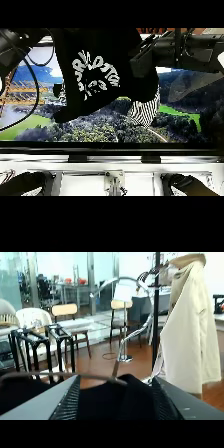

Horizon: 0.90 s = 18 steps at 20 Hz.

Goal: Fold the shirts.

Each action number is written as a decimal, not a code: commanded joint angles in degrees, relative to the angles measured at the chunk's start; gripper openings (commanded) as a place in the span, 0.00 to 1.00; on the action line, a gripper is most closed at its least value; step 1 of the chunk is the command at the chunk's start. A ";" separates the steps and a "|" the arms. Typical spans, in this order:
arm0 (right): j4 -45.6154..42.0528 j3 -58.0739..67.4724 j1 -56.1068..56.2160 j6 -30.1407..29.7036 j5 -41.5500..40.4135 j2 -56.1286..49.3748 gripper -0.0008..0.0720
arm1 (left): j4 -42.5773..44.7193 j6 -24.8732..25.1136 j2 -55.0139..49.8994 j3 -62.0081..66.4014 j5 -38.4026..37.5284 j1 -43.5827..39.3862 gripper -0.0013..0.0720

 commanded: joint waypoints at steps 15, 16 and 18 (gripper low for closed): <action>-23.61 2.32 -47.84 19.08 9.11 10.36 0.09 | 0.57 0.02 4.70 0.02 -13.86 5.68 0.77; -23.67 2.32 -50.31 17.77 10.45 10.99 0.09 | 0.57 0.02 4.68 0.02 -13.86 6.05 0.77; -23.93 2.32 -53.96 15.58 10.93 12.22 0.09 | 0.55 0.00 4.70 0.02 -13.84 6.95 0.77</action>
